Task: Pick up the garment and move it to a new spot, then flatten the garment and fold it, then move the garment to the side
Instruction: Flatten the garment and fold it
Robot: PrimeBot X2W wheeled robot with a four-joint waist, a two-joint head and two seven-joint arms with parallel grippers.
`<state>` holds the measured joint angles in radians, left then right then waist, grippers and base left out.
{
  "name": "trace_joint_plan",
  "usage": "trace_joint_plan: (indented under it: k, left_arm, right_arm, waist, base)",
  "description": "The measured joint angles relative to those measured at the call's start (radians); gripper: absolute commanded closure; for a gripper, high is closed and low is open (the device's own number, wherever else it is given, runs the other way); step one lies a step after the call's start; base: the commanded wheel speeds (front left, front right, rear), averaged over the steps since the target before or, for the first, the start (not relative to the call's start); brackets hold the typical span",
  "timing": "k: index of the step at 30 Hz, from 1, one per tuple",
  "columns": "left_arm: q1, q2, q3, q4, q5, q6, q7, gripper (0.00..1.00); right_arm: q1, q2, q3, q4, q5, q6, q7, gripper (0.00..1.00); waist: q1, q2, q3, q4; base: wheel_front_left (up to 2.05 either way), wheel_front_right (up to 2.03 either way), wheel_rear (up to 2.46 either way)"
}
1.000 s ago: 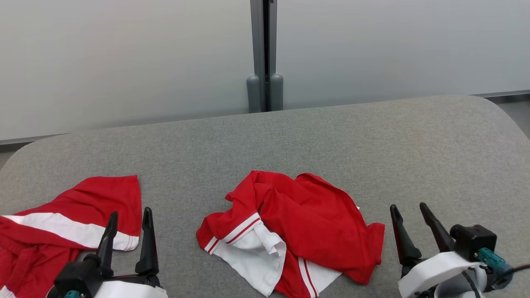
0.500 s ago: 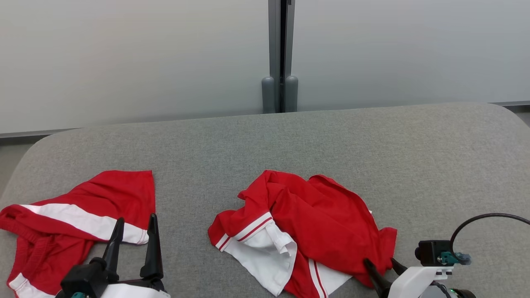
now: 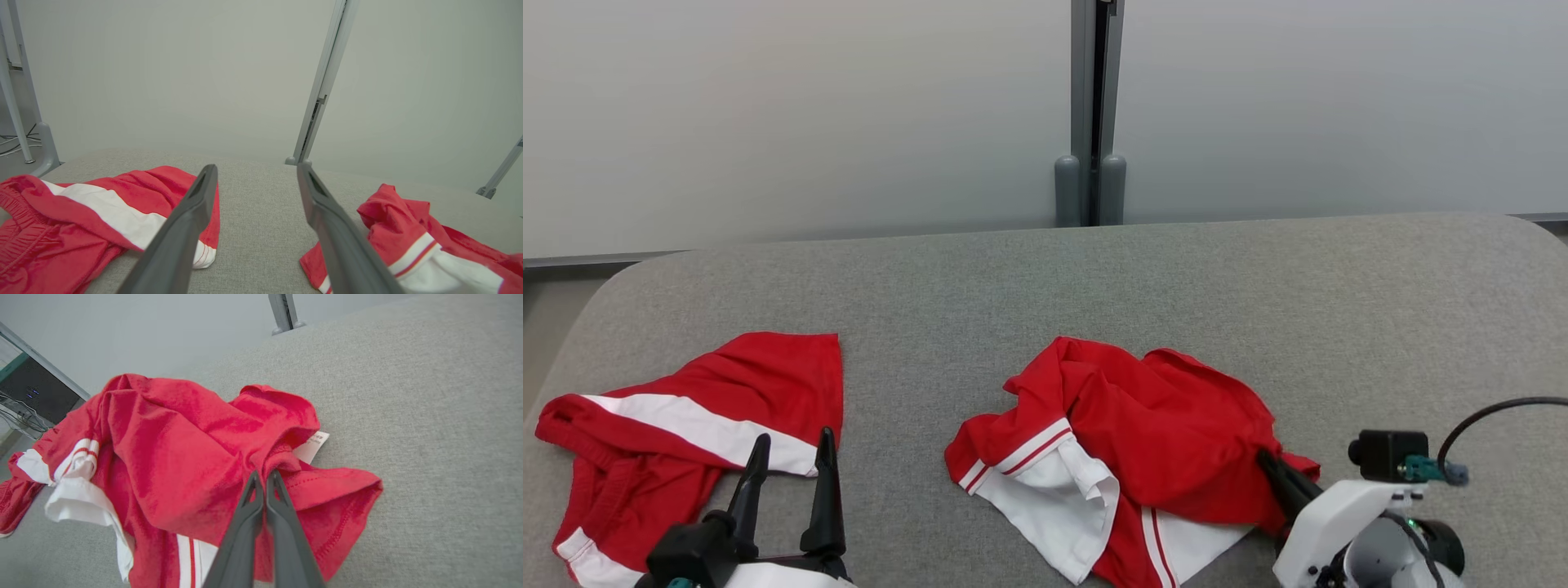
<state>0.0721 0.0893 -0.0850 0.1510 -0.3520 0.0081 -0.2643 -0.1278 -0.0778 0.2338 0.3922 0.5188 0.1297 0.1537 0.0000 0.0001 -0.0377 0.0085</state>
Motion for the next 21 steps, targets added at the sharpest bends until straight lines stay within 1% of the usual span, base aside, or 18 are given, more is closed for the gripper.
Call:
trace_joint_plan:
  k: [5,7,12,14,21]
  left_arm:
    - [-0.012,-0.003,-0.025,0.002,0.002,-0.009,0.000,0.00]
    - [-0.024,-0.005,-0.035,0.003,0.002,-0.015,0.001,0.00]
    - [-0.075,-0.010,-0.060,0.018,0.002,-0.026,0.002,0.00]
    - [-0.092,-0.010,-0.063,0.027,0.002,-0.033,0.002,0.00]
    - [-0.145,-0.013,-0.077,0.056,0.001,-0.053,0.001,0.00]
  right_arm:
    - [-0.115,-0.057,0.012,0.008,0.030,0.000,0.033,1.00]
    - [-0.173,-0.071,0.014,0.028,0.066,0.000,0.052,1.00]
    - [-0.324,-0.155,0.006,0.142,0.100,0.000,0.087,1.00]
    - [-0.375,-0.175,-0.004,0.188,0.137,0.000,0.085,1.00]
    - [-0.542,-0.228,0.012,0.352,0.207,0.000,0.053,1.00]
  waist:
    - [0.0000,0.0000,0.019,0.014]
    - [0.0000,0.0000,0.032,0.026]
    - [0.0000,0.0000,0.083,0.067]
    - [0.0000,0.0000,0.104,0.088]
    - [0.0000,0.0000,0.176,0.155]
  base:
    - [0.00,0.00,0.00]
    - [0.00,0.00,0.00]
    - [0.00,0.00,0.00]
    - [0.00,0.00,0.00]
    - [0.00,0.00,0.00]
